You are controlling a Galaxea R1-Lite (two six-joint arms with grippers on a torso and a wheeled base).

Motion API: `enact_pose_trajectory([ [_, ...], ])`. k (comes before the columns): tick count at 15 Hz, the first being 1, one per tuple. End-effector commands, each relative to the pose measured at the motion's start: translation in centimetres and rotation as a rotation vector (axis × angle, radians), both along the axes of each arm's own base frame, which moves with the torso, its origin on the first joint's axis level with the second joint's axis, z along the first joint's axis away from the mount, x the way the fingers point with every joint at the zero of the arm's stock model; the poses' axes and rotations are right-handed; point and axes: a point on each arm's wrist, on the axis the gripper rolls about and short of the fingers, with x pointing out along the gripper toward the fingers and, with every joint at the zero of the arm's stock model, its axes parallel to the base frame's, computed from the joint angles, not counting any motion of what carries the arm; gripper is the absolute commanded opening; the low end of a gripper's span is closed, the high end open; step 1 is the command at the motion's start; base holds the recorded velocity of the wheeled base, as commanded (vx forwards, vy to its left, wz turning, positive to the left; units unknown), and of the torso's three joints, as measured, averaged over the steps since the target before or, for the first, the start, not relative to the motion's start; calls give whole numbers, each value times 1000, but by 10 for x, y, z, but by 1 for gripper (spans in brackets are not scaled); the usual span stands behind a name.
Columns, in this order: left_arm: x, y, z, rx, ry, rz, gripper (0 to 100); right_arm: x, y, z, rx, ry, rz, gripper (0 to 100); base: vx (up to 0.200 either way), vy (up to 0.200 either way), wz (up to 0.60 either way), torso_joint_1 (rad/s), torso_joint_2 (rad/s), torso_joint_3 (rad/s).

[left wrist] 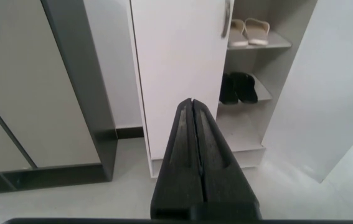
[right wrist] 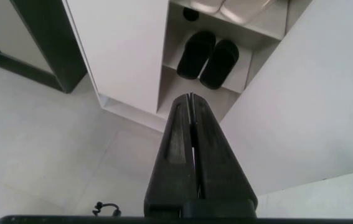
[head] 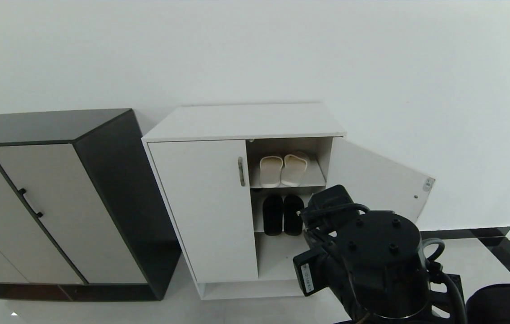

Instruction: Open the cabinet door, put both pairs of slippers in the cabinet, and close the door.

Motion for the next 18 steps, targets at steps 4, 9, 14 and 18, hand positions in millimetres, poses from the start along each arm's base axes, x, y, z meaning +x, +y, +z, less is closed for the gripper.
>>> enact_pose_trajectory([
  [4,0,0,0,0,1,0,0,0,1,-1,-3,1,0,0,0,0,0,205,-515,-305],
  [9,0,0,0,-2,1,0,0,0,0,0,12,-7,0,0,0,0,0,236,-557,-322],
  [14,0,0,0,-2,1,0,0,1,0,-1,15,-11,-1,0,0,0,0,141,-323,-181],
  [18,0,0,0,-2,2,2,0,5,-3,-4,8,2,12,0,0,0,-300,1,-7,-1],
])
